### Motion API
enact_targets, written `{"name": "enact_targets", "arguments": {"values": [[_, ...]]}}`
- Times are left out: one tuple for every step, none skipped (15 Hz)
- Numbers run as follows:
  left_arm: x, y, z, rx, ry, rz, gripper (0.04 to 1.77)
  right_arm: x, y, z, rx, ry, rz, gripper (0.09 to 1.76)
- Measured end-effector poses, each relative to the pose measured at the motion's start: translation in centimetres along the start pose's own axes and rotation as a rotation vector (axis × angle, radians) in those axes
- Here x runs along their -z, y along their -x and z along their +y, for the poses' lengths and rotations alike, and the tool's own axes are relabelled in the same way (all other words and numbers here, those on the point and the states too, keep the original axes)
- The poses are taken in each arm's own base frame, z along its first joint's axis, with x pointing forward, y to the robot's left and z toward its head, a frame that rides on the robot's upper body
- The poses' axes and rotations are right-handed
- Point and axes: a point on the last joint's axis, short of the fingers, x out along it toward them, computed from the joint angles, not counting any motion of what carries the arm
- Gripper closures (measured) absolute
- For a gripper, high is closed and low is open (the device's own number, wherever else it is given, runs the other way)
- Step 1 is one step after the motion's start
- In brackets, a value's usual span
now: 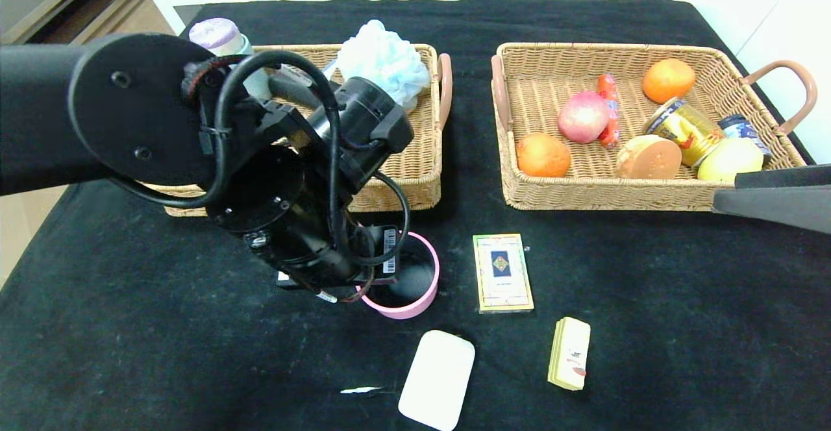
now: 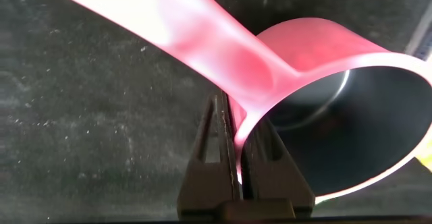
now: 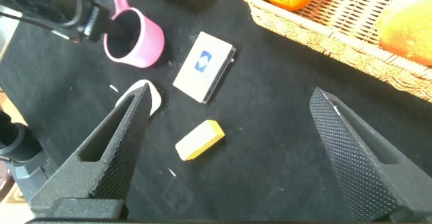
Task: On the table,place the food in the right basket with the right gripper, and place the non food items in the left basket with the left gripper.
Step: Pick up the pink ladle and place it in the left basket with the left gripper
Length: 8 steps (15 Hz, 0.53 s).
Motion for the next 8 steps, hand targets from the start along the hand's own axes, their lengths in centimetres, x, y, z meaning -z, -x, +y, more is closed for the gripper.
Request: {"name": "enact_targets", "arguments": {"values": [[0.1, 0.6, 0.1, 0.01, -0.001, -0.01, 1.65, 0.0, 0.0, 0.0, 0.0, 0.0, 0.001, 0.14], [0.1, 1.2, 0.1, 0.021, -0.004, -0.022, 1.65, 0.0, 0.0, 0.0, -0.001, 0.0, 0.001, 0.14], [0.2, 1.9, 0.2, 0.032, -0.006, -0.033, 1.65, 0.0, -0.1, 0.0, -0.002, 0.0, 0.002, 0.14], [0.3, 2.5, 0.4, 0.041, -0.006, -0.045, 1.65, 0.1, -0.1, 0.0, -0.003, -0.001, 0.004, 0.14], [0.3, 3.1, 0.6, 0.045, -0.005, -0.06, 1.65, 0.1, -0.1, 0.0, -0.004, -0.001, 0.004, 0.14], [0.3, 3.7, 0.9, 0.046, -0.003, -0.074, 1.65, 0.1, -0.1, 0.0, -0.004, -0.001, 0.005, 0.14], [0.4, 4.2, 1.1, 0.051, -0.001, -0.087, 1.65, 0.1, -0.1, 0.0, -0.005, -0.001, 0.005, 0.14], [0.4, 4.8, 1.3, 0.057, -0.003, -0.099, 1.65, 0.1, -0.1, 0.0, -0.007, -0.001, 0.006, 0.14]]}}
